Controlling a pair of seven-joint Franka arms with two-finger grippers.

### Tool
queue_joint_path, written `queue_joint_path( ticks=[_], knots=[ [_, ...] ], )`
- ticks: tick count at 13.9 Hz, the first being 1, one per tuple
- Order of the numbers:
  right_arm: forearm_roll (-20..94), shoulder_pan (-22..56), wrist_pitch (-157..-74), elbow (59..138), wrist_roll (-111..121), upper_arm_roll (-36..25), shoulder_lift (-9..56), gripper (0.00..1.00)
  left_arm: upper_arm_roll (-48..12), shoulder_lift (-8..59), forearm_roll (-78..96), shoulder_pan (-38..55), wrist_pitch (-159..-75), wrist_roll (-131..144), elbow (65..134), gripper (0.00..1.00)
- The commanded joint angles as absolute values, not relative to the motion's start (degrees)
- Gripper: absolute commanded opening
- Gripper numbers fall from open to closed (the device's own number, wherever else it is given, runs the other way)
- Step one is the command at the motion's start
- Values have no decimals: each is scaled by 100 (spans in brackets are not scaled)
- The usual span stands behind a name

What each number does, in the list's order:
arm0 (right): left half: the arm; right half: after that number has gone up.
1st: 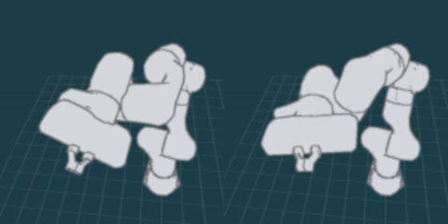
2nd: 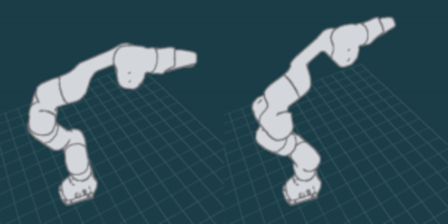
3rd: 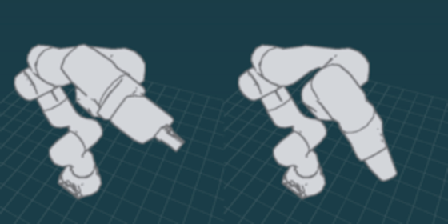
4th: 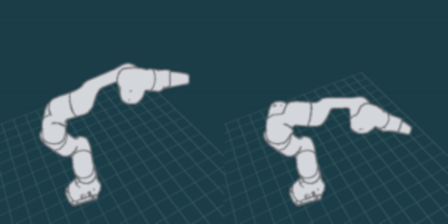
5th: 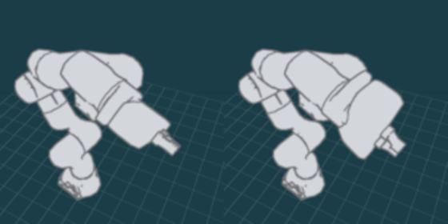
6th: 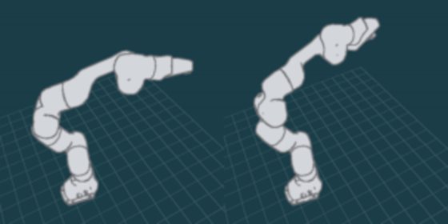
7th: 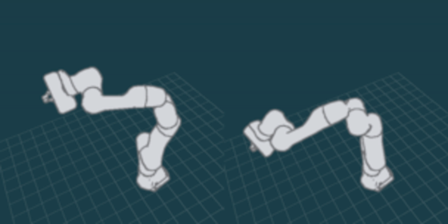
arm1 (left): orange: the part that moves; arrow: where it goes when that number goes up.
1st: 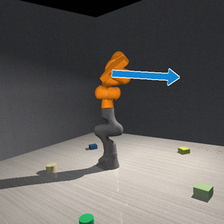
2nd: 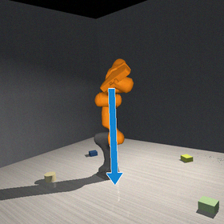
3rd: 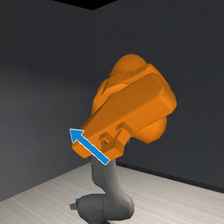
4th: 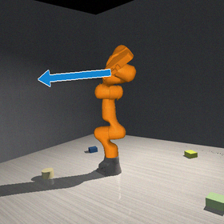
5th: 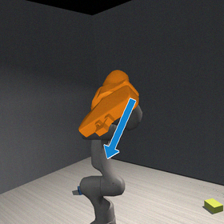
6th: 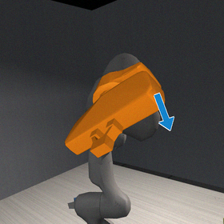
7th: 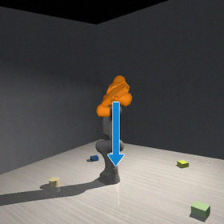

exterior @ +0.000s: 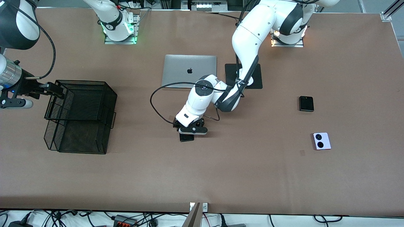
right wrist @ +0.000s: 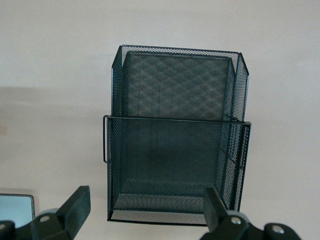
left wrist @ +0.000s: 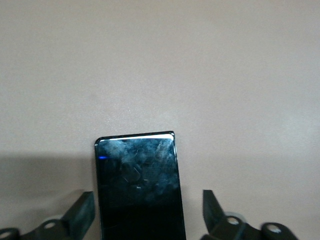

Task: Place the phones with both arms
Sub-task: 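Carry the black phone beside the laptop and lower it with the left gripper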

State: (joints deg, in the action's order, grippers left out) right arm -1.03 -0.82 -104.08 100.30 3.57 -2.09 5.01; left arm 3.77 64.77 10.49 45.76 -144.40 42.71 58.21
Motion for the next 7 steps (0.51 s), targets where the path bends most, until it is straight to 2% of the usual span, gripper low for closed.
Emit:
queue_joint_path(
  ticks=[1, 7],
  knots=[
    [-44, -114, -10406, 9967, 483, -202, 510, 100, 475, 6540, 1143, 4606, -14432, 3956, 5607, 99],
    [-9, 104, -10363, 9896, 475, -149, 527, 100, 404, 6022, 1178, 3974, -13678, 3244, 5634, 99]
  ],
)
